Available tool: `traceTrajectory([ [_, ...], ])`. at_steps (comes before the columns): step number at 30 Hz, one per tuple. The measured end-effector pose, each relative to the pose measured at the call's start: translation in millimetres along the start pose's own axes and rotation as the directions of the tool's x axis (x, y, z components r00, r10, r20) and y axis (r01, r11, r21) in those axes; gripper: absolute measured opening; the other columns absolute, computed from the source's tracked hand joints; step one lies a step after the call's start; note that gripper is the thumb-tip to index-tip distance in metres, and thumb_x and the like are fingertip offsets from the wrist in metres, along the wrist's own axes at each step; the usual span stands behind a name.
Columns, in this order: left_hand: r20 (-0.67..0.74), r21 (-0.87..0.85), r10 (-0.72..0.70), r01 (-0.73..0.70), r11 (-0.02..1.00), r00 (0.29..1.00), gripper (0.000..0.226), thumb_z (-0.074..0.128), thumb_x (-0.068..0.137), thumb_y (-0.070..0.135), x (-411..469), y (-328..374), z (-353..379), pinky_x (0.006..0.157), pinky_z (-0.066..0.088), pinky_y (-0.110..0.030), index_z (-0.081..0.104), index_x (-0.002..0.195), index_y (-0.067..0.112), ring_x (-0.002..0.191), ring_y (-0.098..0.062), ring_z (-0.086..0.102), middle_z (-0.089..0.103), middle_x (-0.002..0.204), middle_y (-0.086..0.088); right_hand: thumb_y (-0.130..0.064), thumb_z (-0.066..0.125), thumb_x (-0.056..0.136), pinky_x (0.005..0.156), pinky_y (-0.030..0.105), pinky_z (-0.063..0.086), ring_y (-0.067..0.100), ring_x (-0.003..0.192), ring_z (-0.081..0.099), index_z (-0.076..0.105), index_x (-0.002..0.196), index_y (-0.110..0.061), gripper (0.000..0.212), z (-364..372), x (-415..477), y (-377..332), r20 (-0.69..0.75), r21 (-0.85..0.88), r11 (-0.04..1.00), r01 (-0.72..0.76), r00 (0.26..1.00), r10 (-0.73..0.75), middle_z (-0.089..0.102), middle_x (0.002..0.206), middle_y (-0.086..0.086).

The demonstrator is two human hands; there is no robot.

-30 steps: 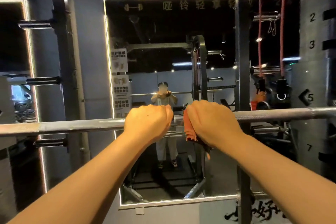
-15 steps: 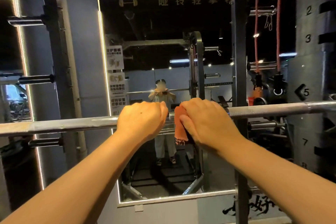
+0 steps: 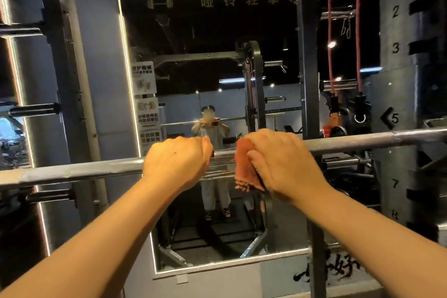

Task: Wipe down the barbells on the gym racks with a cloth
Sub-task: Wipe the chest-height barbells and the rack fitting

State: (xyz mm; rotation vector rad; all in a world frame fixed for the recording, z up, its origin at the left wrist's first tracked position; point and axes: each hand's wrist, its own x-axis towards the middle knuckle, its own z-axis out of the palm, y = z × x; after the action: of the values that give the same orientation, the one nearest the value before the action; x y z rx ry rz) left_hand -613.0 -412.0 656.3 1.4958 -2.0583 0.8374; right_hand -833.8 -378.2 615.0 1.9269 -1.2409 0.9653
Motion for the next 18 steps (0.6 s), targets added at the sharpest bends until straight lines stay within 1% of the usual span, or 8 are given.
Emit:
traceTrajectory([
  [3,0.009,-0.009,-0.016,0.017,1.0,1.0,0.036,0.024,0.108,0.037,-0.6,0.1,-1.2,0.071,0.058,-0.043,0.044,0.08,0.024,0.063,-0.021,0.06,0.059,0.067,0.003,-0.044,0.023,0.106,0.084,0.042,0.043,0.022,0.089,0.055,0.06,0.114,-0.022,0.045,-0.2,-3.6,6.4,-0.128,-0.014,0.992,-0.125,0.984,0.122,0.061,0.102,-0.004],
  [6,-0.051,0.038,0.018,-0.016,0.999,0.999,0.031,0.028,0.108,0.035,-3.1,1.2,-0.2,0.067,0.059,-0.042,0.04,0.082,0.023,0.064,-0.022,0.061,0.055,0.068,0.004,-0.042,0.022,0.108,0.096,0.039,0.04,0.017,0.095,0.048,0.057,0.11,-0.023,0.04,10.1,-2.0,-25.8,-0.166,0.067,0.964,-0.259,0.949,0.267,0.055,0.103,-0.007],
  [7,-0.059,0.056,0.026,-0.023,0.998,0.998,0.03,0.028,0.108,0.035,-3.5,2.2,-0.7,0.066,0.059,-0.042,0.038,0.083,0.023,0.063,-0.021,0.061,0.054,0.067,0.005,-0.041,0.024,0.108,0.101,0.039,0.038,0.017,0.101,0.047,0.057,0.116,-0.023,0.038,15.4,-1.7,-38.1,-0.152,0.057,0.97,-0.238,0.958,0.244,0.055,0.109,-0.006],
  [10,-0.048,0.057,0.019,-0.016,0.998,0.999,0.032,0.025,0.108,0.037,-3.2,2.4,-2.3,0.065,0.059,-0.041,0.037,0.082,0.024,0.06,-0.018,0.06,0.053,0.066,0.005,-0.045,0.028,0.107,0.11,0.044,0.037,0.022,0.117,0.048,0.052,0.135,-0.02,0.045,21.2,-1.8,-48.8,-0.068,-0.001,1.0,-0.028,0.997,0.028,0.054,0.129,0.0],
  [11,-0.045,0.039,0.023,-0.021,0.999,0.999,0.033,0.024,0.108,0.037,-3.0,2.3,-2.2,0.065,0.059,-0.04,0.037,0.081,0.025,0.06,-0.018,0.059,0.054,0.067,0.005,-0.047,0.027,0.106,0.107,0.043,0.041,0.02,0.117,0.051,0.051,0.138,-0.022,0.047,15.8,1.8,-38.7,-0.018,-0.011,1.0,0.024,1.0,-0.025,0.056,0.13,-0.001],
  [13,-0.029,0.013,0.011,-0.011,1.0,1.0,0.033,0.025,0.108,0.036,-2.8,2.2,-3.2,0.068,0.059,-0.041,0.034,0.077,0.025,0.061,-0.018,0.058,0.055,0.068,0.004,-0.052,0.024,0.105,0.087,0.038,0.048,0.017,0.101,0.059,0.055,0.13,-0.026,0.047,4.0,7.0,-9.5,0.017,-0.038,0.998,0.054,0.998,-0.053,0.063,0.117,-0.005],
  [15,0.003,-0.011,-0.008,0.008,1.0,1.0,0.034,0.025,0.108,0.034,-2.7,2.0,-5.2,0.072,0.059,-0.043,0.033,0.075,0.026,0.065,-0.021,0.06,0.057,0.07,0.002,-0.05,0.018,0.106,0.066,0.035,0.038,0.018,0.075,0.055,0.06,0.105,-0.025,0.049,-4.1,4.8,13.9,-0.054,-0.126,0.991,-0.035,0.998,0.028,0.061,0.089,-0.005],
  [18,0.009,-0.001,0.005,-0.005,1.0,1.0,0.03,0.025,0.108,0.031,-5.4,4.1,-9.6,0.07,0.056,-0.04,0.043,0.087,0.02,0.068,-0.025,0.061,0.056,0.073,0.003,-0.042,0.018,0.106,0.061,0.036,0.026,0.019,0.06,0.04,0.046,0.078,-0.024,0.043,-5.3,0.1,9.8,-0.164,-0.151,0.96,-0.237,0.963,0.212,0.042,0.067,-0.007],
])
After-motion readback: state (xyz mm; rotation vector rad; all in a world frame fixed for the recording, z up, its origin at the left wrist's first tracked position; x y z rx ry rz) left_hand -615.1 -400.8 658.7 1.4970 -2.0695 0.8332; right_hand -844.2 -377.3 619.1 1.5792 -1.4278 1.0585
